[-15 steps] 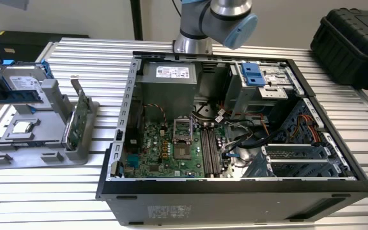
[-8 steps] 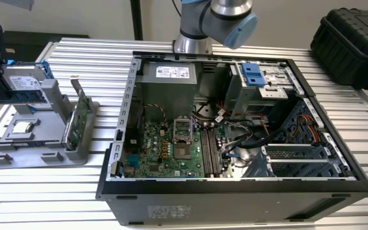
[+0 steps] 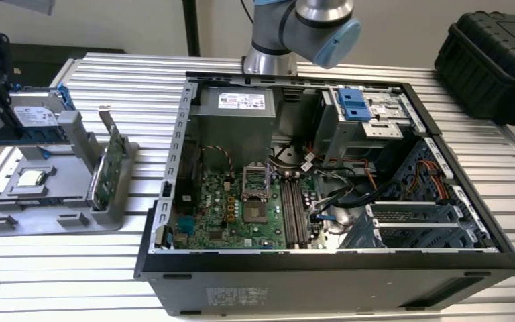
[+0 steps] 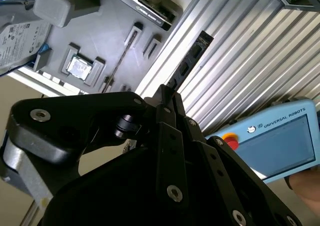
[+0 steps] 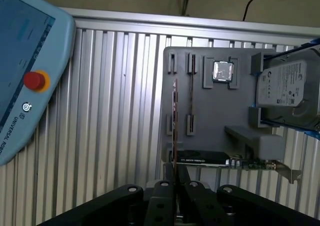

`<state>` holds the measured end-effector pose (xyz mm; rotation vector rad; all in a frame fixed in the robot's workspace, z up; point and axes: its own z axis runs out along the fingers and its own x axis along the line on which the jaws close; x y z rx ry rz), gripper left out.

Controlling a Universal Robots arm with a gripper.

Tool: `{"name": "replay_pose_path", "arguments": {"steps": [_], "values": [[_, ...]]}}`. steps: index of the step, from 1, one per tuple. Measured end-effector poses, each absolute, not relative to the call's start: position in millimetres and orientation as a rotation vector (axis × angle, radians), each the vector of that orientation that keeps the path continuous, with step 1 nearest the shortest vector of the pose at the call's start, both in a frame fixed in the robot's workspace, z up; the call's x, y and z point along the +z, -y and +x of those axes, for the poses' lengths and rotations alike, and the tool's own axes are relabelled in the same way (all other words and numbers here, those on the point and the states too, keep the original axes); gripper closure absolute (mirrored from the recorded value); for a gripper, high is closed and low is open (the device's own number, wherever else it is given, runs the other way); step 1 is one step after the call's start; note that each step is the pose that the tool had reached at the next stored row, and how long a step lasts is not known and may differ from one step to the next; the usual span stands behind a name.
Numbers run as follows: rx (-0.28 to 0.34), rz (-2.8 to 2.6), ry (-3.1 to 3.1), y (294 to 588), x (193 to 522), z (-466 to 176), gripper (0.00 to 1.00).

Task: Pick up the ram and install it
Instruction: 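Pick up the ram and move it above insertion slot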

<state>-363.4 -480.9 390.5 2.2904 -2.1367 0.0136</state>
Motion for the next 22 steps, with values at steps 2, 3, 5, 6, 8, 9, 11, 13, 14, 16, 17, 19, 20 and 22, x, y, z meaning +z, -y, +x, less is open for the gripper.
{"name": "replay_pose_path", "arguments": {"steps": [2, 3, 5, 6, 8, 9, 11, 13, 14, 16, 17, 19, 20, 22], "values": [[0.014, 2.290, 2.137, 480.9, 390.5, -361.9, 1.00], [0.014, 2.290, 2.137, 480.8, 390.5, -361.2, 1.00], [0.014, 2.290, 2.137, 480.8, 390.5, -359.9, 1.00], [0.014, 2.290, 2.137, 480.8, 390.5, -359.2, 1.00], [0.014, 2.290, 2.137, 480.7, 390.5, -357.8, 1.00], [0.014, 2.290, 2.137, 480.7, 390.6, -357.1, 1.00], [0.014, 2.290, 2.137, 480.7, 390.5, -355.7, 1.00], [0.014, 2.290, 2.137, 480.6, 390.5, -354.3, 1.00], [0.014, 2.290, 2.137, 480.6, 390.5, -353.6, 1.00], [0.014, 2.290, 2.137, 480.6, 390.4, -352.2, 1.00], [0.014, 2.290, 2.137, 480.5, 390.6, -351.6, 1.00], [0.014, 2.290, 2.137, 480.5, 390.5, -350.2, 1.00], [0.014, 2.290, 2.137, 480.5, 390.6, -349.5, 1.00], [0.014, 2.290, 2.137, 480.5, 390.6, -348.2, 1.00]]}}
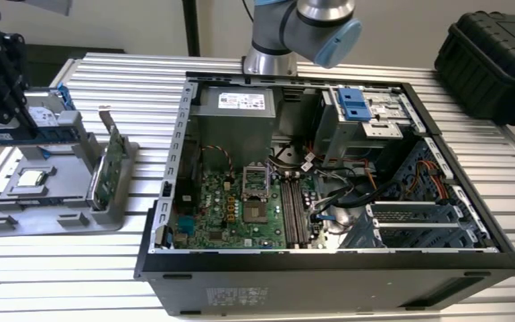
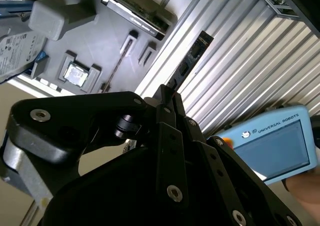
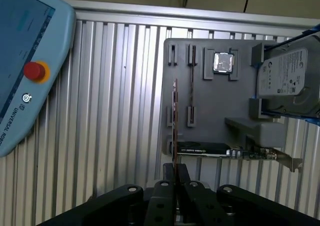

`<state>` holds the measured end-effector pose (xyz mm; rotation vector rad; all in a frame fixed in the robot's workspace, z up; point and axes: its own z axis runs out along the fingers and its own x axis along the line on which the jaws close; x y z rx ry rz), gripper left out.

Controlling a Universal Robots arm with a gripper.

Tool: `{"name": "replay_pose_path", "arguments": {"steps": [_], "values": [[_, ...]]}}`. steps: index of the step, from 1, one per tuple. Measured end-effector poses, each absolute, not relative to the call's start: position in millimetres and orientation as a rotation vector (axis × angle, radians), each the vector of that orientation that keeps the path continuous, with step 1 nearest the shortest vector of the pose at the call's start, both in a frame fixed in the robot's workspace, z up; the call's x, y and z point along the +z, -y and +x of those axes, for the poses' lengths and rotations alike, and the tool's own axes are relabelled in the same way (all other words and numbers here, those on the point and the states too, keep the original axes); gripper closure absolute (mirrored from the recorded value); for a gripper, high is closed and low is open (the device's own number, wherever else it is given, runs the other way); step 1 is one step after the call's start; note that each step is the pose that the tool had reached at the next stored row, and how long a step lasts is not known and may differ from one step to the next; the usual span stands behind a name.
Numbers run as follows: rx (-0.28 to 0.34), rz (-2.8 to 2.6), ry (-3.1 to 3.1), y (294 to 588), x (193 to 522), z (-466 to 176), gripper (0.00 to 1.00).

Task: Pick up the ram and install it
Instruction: 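Pick up the ram and move it above insertion slot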

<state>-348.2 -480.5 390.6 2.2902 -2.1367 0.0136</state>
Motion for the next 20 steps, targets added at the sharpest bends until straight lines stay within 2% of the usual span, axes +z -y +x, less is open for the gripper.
{"name": "replay_pose_path", "arguments": {"steps": [20], "values": [[0.014, 2.290, 2.137, 480.5, 390.6, -334.9, 1.00]]}}
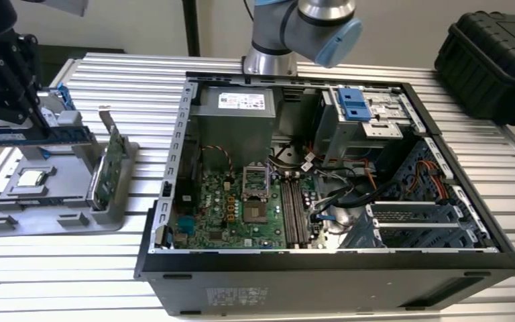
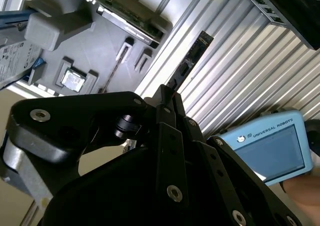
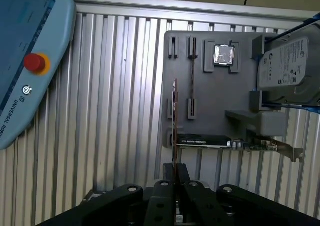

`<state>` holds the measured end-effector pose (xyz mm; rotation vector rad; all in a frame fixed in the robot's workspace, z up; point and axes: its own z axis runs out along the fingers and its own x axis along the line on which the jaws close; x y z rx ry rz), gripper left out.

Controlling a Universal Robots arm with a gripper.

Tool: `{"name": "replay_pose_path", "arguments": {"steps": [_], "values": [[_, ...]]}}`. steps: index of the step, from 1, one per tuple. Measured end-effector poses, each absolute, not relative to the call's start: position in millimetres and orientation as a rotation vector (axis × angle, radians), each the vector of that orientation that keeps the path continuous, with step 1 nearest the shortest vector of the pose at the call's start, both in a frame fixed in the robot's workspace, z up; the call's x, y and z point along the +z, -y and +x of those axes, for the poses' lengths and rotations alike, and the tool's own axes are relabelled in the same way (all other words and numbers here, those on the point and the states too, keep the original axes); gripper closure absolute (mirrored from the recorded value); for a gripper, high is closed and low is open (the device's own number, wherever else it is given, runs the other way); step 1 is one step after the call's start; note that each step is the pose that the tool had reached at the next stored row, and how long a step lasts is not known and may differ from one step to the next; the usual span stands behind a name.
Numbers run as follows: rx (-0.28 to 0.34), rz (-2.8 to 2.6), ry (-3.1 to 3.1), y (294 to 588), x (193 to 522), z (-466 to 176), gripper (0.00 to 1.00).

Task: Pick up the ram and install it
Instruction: 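Pick up the ram and move it above insertion slot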

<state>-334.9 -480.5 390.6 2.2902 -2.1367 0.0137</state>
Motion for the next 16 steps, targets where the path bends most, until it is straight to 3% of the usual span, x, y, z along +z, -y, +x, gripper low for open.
{"name": "replay_pose_path", "arguments": {"steps": [16], "values": [[0.014, 2.290, 2.137, 480.4, 390.5, -325.0, 1.00]]}}
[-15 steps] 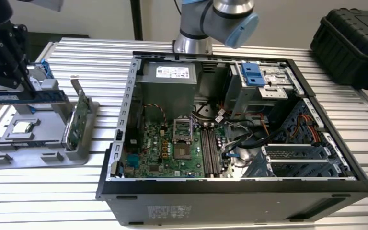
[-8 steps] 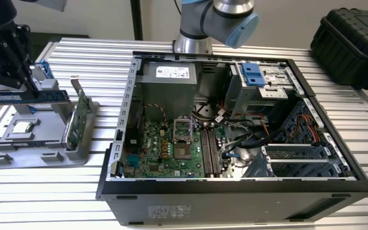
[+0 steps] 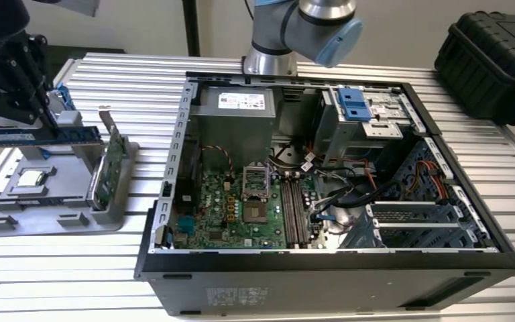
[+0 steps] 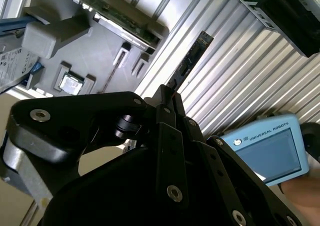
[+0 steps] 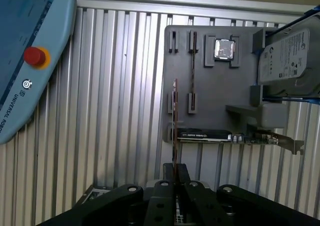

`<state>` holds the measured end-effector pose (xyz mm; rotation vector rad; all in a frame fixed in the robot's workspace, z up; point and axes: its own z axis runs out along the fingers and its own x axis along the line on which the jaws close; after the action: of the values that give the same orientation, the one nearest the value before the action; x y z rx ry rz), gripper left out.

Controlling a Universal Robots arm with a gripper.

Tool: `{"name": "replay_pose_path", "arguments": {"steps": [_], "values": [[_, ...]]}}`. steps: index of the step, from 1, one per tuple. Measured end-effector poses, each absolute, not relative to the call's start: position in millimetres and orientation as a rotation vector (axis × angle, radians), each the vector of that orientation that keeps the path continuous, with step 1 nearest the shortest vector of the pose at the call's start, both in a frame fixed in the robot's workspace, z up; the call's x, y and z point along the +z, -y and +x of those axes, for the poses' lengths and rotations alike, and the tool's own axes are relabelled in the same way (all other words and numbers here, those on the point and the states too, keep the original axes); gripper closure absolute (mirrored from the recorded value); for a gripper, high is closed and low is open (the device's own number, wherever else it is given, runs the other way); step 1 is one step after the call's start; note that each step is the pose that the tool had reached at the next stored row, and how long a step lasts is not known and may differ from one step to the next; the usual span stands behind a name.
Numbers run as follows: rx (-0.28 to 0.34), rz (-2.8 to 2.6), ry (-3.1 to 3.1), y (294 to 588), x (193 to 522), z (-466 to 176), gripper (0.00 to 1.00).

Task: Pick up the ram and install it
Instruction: 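Pick up the ram and move it above insertion slot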

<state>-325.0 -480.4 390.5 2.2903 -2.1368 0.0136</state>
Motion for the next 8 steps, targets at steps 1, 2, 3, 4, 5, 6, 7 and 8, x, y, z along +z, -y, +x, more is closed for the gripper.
{"name": "replay_pose_path", "arguments": {"steps": [1, 2, 3, 4, 5, 6, 7, 8], "values": [[0.014, 2.290, 2.137, 480.4, 390.6, -324.6, 1.00], [0.014, 2.290, 2.137, 480.5, 390.7, -324.4, 1.00], [0.014, 2.290, 2.137, 480.5, 391.1, -324.2, 1.00], [0.014, 2.290, 2.137, 480.5, 391.4, -324.0, 1.00], [0.014, 2.290, 2.137, 480.5, 391.9, -323.7, 1.00], [0.014, 2.290, 2.137, 480.5, 392.2, -323.4, 1.00], [0.014, 2.290, 2.137, 480.5, 392.4, -323.1, 1.00], [0.014, 2.290, 2.137, 480.5, 392.6, -322.8, 1.00]]}}
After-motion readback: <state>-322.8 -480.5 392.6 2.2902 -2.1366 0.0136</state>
